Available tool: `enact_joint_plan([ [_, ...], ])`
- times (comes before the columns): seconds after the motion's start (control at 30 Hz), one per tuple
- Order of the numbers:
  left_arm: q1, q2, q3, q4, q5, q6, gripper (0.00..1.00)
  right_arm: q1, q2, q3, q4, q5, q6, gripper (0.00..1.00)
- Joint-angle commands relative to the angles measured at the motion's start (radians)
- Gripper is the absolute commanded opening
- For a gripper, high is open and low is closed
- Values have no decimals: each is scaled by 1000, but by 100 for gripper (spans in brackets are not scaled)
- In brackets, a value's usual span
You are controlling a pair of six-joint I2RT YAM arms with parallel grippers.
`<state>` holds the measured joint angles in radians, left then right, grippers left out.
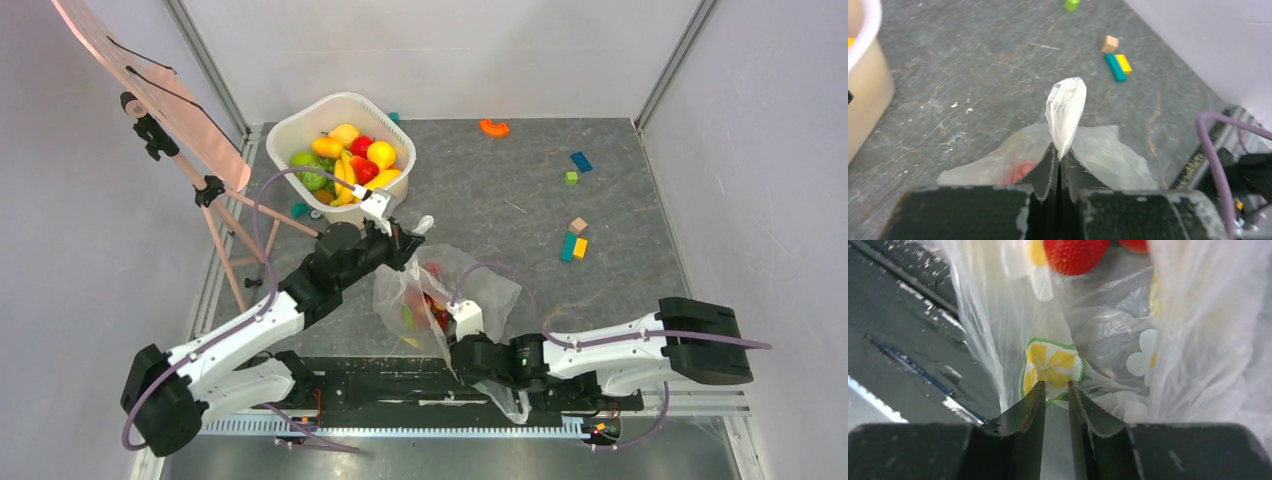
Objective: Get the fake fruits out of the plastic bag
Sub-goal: Adjust the plastic bag at the center of the board.
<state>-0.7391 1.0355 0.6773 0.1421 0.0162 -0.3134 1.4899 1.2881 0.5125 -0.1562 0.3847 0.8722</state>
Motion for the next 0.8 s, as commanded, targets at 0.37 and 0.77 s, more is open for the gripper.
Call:
enact_joint_plan([
  [0.37, 9, -691, -519, 324, 479, -265, 2, -259, -96, 134, 59, 77, -263, 31],
  [0.77, 9, -742, -539, 194, 538, -240, 2, -319, 44, 262, 169, 57, -372, 39],
])
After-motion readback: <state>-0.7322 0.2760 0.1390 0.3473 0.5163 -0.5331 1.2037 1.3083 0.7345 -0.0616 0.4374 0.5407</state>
